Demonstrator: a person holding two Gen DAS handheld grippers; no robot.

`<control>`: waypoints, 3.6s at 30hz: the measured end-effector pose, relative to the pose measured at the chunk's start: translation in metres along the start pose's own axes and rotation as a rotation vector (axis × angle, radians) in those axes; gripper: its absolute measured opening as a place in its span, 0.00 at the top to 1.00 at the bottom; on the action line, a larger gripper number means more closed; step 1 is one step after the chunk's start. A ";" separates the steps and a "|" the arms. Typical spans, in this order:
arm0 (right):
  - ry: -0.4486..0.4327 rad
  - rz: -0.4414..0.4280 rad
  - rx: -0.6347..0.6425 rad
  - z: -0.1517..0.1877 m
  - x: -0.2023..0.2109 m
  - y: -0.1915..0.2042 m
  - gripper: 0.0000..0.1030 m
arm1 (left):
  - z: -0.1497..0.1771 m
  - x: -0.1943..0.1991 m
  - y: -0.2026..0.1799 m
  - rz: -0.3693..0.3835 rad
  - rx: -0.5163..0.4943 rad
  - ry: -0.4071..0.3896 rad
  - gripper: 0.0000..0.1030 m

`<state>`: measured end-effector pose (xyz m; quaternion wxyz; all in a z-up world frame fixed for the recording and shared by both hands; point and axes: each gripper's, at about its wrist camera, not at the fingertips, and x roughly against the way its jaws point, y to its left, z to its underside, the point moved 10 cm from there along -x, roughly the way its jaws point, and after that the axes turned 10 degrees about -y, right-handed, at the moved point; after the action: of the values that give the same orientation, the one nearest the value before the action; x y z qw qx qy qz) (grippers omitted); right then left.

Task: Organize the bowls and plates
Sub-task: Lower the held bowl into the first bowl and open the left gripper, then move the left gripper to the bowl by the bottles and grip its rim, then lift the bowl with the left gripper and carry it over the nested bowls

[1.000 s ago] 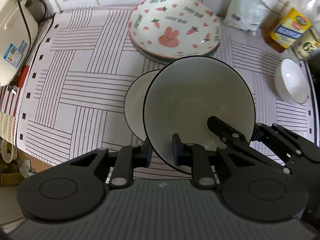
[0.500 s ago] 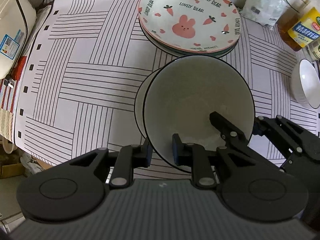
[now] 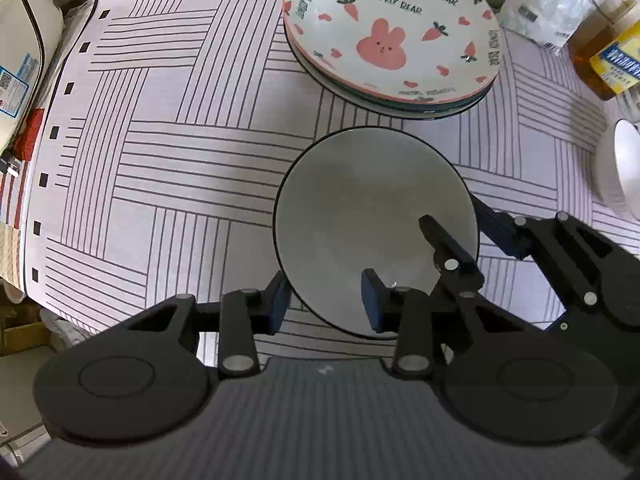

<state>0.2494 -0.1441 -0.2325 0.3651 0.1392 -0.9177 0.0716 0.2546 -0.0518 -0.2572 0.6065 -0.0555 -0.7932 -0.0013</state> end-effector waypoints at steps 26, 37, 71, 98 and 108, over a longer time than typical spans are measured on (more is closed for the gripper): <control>-0.249 0.004 -0.107 -0.013 0.120 -0.073 0.31 | -0.023 0.085 -0.065 0.154 -0.178 -0.219 0.51; -0.234 0.202 -0.195 0.028 0.129 -0.152 0.16 | -0.046 0.070 -0.155 0.262 -0.306 -0.272 0.49; -0.190 0.315 -0.431 0.111 0.031 -0.247 0.05 | -0.083 -0.068 -0.299 0.319 -0.438 -0.237 0.70; -0.269 0.242 -0.387 0.069 0.074 -0.193 0.04 | -0.051 0.009 -0.237 0.298 -0.442 -0.329 0.83; -0.292 0.139 -0.254 0.035 0.099 -0.132 0.04 | -0.032 0.053 -0.171 0.249 -0.377 -0.341 0.83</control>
<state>0.1985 -0.2981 -0.1858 0.2372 0.0374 -0.9699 -0.0405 0.2568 -0.2192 -0.1868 0.4387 -0.2638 -0.8566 -0.0651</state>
